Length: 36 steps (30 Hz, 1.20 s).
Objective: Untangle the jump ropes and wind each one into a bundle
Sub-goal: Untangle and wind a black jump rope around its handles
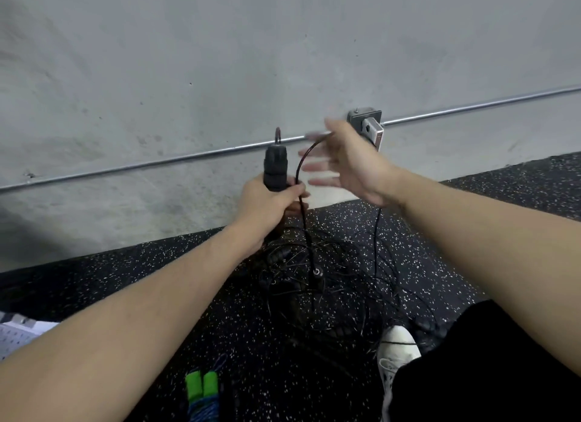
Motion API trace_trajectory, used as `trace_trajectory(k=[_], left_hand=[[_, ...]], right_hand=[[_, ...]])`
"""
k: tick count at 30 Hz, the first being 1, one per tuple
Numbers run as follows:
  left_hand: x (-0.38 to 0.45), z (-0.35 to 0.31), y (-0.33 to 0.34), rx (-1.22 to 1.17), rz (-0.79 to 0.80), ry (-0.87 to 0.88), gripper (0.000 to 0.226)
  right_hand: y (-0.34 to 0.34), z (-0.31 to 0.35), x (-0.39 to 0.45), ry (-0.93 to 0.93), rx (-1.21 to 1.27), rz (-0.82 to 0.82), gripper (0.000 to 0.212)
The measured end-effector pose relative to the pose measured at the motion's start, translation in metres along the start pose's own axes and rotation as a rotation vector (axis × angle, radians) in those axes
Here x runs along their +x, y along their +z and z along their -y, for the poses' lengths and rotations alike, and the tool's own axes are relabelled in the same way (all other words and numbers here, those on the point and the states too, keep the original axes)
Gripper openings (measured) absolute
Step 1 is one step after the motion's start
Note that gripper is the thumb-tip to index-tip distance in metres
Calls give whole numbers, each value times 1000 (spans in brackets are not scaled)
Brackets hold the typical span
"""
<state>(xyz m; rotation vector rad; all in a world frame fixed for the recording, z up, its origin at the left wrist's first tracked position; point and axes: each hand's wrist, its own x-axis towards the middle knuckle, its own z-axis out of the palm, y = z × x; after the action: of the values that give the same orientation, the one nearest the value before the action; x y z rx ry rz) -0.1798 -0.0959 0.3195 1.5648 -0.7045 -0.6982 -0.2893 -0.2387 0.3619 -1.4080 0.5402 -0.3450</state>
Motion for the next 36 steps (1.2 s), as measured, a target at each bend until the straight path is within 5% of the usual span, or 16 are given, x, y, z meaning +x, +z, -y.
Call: trace_trajectory(k=[4,11,16,21,26,36], left_hand=[[0,-15,-2,-97,-45,72,11],[0,-1,-8,-155,-101,-7,16],[-9,32,-13,153,189,-264,7],[-7,22,-23,588,168,-96,24],[-11,24,-22,586,320,-69,9],[-11,25,-31,610,259,-84,12]], right_hand=[[2,-22,-10,67,-767,370,20],[16,-17,-9,-42,-906,160,19],[10,-15,-1,-40,-797,10,24],[-5,-15,5,-20,-523,-188,16],[-10,6,5,-90,-59,-435,14],[-8,22,5,-104,106,-463,12]])
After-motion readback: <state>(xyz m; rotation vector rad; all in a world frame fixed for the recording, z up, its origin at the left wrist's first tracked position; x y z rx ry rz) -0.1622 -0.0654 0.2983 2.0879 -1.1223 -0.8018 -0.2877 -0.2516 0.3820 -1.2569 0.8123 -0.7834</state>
